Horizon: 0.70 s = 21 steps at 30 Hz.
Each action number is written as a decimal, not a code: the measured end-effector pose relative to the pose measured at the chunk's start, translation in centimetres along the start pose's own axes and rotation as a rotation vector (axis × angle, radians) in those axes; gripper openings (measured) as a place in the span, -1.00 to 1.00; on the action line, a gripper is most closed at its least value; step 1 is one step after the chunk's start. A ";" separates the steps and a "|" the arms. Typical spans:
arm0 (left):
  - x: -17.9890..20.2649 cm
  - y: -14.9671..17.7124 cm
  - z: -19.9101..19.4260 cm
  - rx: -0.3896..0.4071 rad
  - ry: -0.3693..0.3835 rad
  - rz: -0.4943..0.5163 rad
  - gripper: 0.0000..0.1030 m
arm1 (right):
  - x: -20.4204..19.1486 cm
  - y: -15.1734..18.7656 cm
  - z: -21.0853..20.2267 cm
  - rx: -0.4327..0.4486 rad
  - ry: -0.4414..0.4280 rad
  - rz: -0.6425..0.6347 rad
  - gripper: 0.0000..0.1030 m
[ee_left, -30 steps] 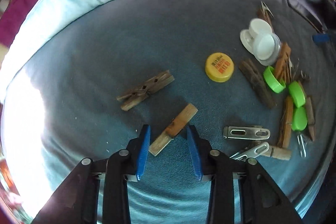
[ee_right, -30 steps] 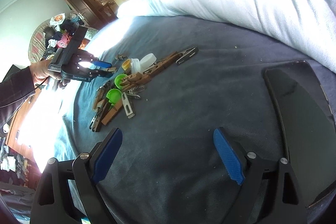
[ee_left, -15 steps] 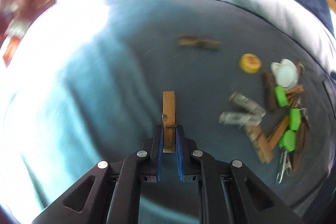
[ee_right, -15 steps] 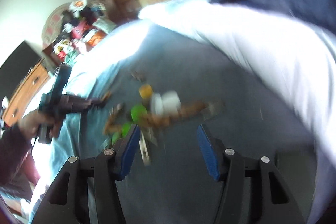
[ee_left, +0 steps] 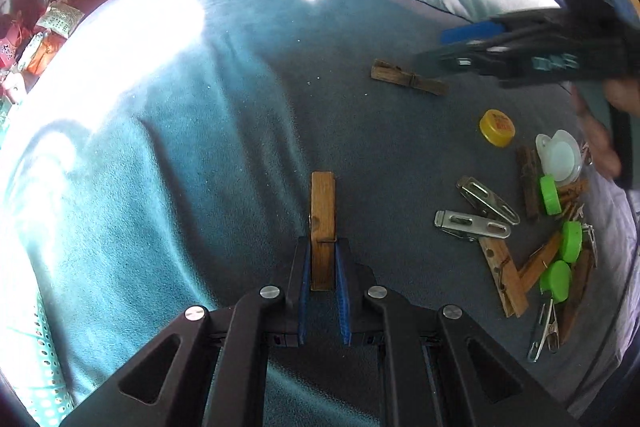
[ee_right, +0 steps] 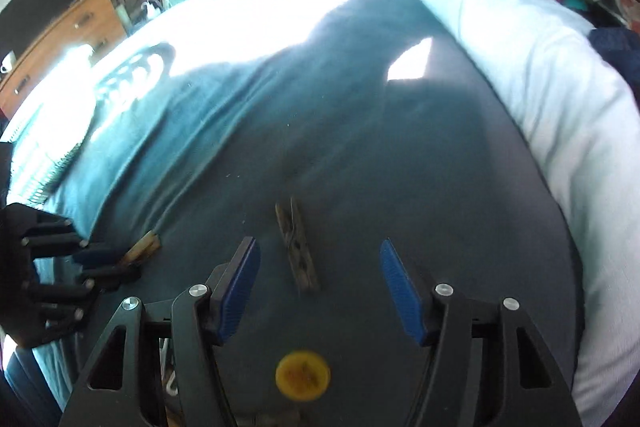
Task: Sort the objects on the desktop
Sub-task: 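Grasp another wooden clothespin with the right tool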
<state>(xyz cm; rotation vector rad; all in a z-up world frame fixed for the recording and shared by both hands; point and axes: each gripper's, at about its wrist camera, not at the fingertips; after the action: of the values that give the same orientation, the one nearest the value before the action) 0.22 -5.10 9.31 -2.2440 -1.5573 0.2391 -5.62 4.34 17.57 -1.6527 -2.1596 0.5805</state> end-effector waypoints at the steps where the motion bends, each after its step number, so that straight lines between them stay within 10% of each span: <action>1: -0.1 0.0 -0.2 -0.001 -0.001 -0.006 -0.76 | -0.1 -0.3 0.6 -0.017 0.007 -0.012 0.21; 10: -0.3 0.6 -2.2 0.008 -0.016 -0.040 -0.76 | -1.2 -0.2 3.0 -0.119 0.040 -0.052 -0.22; 12: -0.5 0.7 -2.6 0.007 -0.014 -0.053 -0.76 | -1.5 0.0 2.8 -0.113 0.048 -0.046 -0.70; 21: -1.4 1.9 -5.2 0.069 0.028 -0.100 -0.74 | -1.7 3.8 -4.8 0.077 0.091 0.171 -0.75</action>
<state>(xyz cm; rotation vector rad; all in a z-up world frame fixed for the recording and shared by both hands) 3.24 -8.12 13.09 -2.1019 -1.6159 0.2283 0.39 4.03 19.57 -1.7971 -1.9210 0.6164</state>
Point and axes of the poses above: each gripper's, at about its wrist camera, not at the fingertips, and z roughly the way its jaws point, x to its right, y to its underside, and after that the axes turned 15 degrees about -z, right-handed
